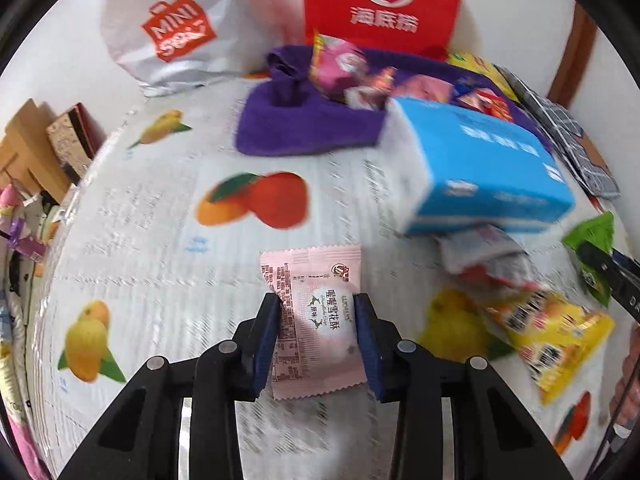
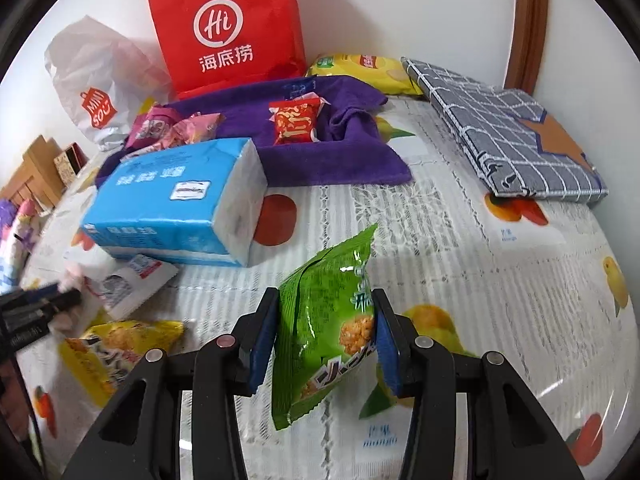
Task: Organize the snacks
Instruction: 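Lift the pink biscuit packet and green bag in both grippers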
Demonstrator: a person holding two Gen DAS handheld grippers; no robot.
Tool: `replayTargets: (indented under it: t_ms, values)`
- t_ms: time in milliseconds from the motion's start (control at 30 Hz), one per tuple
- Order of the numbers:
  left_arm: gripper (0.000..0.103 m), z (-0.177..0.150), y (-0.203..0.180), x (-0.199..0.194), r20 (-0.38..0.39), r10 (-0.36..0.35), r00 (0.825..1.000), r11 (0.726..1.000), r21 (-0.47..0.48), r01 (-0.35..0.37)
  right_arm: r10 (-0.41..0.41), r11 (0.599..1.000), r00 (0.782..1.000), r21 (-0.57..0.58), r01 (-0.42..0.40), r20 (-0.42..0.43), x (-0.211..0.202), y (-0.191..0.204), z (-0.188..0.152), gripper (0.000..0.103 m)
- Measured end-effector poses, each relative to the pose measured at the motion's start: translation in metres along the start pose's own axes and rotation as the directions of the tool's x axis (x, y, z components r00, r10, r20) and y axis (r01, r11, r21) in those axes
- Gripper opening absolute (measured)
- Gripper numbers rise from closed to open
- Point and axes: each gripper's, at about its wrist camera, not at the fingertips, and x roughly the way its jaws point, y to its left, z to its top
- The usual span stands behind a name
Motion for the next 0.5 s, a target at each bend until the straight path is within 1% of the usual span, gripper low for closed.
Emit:
replayTargets:
  t_ms: [167, 200, 300, 400, 500]
  values:
    - [0.039, 0.001, 0.006, 0.008, 0.074, 0.015, 0.997, 1.000, 0.004, -0.016, -0.006, 1.000, 0.999, -0.012, 0.006, 0.044, 0.003, 0.003, -0.001, 0.045]
    - [0.040, 0.001, 0.005, 0.010, 0.076, 0.014, 0.997, 1.000, 0.005, -0.014, -0.011, 1.000, 0.999, -0.018, 0.012, 0.048, 0.003, 0.004, -0.002, 0.046]
    - [0.040, -0.004, 0.004, 0.009, 0.116, 0.016, 0.993, 1.000, 0.004, -0.017, -0.042, 0.998, 0.997, -0.053, 0.045, 0.072, 0.005, 0.009, -0.006, 0.046]
    - [0.041, -0.006, 0.005, 0.009, 0.132, 0.014, 0.991, 1.000, -0.001, -0.014, -0.060, 0.996, 0.996, -0.068, 0.064, 0.064, 0.009, 0.012, -0.006, 0.049]
    - [0.041, -0.006, 0.009, 0.009, 0.132, -0.008, 0.991, 1.000, -0.018, 0.010, -0.054, 0.998, 0.998, -0.042, 0.056, 0.036, 0.014, 0.006, -0.005, 0.050]
